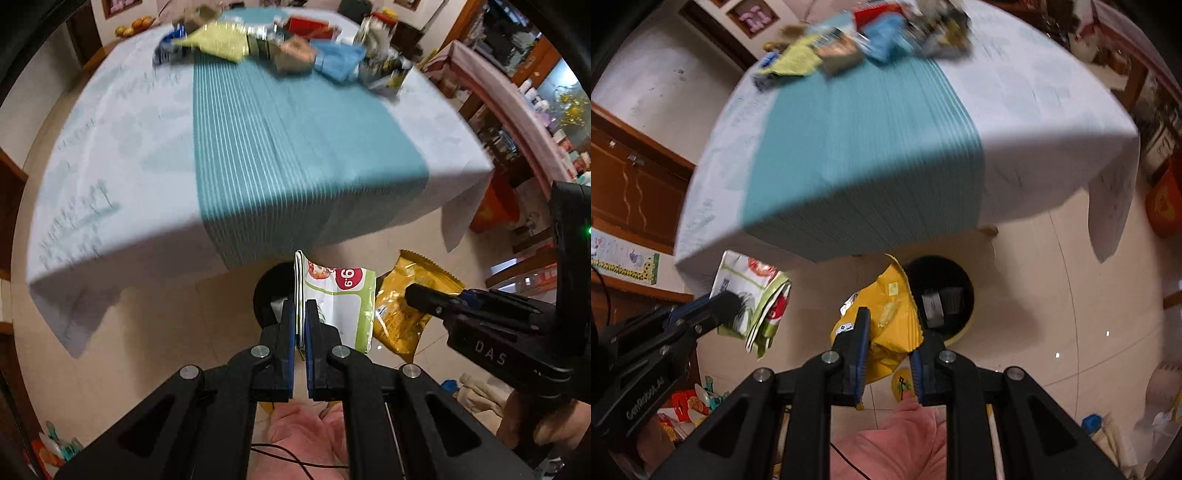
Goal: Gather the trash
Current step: 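Carry the wrapper and yellow bag over the black bin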
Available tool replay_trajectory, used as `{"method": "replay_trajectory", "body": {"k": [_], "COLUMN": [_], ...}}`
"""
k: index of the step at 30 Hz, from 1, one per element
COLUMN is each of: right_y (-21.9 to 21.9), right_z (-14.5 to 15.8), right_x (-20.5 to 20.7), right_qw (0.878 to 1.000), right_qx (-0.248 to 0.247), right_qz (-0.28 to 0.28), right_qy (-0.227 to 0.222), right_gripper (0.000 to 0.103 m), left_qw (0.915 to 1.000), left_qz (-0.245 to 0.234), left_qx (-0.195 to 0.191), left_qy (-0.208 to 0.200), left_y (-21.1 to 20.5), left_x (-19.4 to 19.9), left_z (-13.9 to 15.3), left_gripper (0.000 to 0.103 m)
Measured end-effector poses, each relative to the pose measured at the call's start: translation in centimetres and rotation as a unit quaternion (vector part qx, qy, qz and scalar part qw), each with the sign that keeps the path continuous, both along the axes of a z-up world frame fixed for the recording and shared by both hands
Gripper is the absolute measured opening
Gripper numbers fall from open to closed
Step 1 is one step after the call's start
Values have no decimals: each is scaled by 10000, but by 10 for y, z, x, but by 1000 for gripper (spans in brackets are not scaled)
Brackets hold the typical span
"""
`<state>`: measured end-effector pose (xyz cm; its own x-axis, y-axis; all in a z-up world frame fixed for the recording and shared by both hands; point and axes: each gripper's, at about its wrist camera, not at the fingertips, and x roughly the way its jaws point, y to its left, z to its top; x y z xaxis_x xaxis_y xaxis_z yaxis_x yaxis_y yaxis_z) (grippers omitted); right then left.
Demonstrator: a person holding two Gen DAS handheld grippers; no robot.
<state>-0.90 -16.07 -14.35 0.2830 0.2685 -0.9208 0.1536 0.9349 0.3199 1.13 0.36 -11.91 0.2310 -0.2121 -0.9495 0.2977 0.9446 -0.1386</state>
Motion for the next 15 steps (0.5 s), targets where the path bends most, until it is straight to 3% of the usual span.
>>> {"method": "replay_trajectory", "body": {"k": [15], "right_y": [-33], "right_z": [-180], "right_x": [8], "right_qw": [9981], "right_qx": [228], "right_qz": [-353], "right_qy": [440], "right_gripper": [19], "left_qw": [9961], "left_qz": [657], "left_qx": [246], "left_qy": [534], "left_y": [-29], "left_x": [4], "left_z": [-182], "left_gripper": [3]}}
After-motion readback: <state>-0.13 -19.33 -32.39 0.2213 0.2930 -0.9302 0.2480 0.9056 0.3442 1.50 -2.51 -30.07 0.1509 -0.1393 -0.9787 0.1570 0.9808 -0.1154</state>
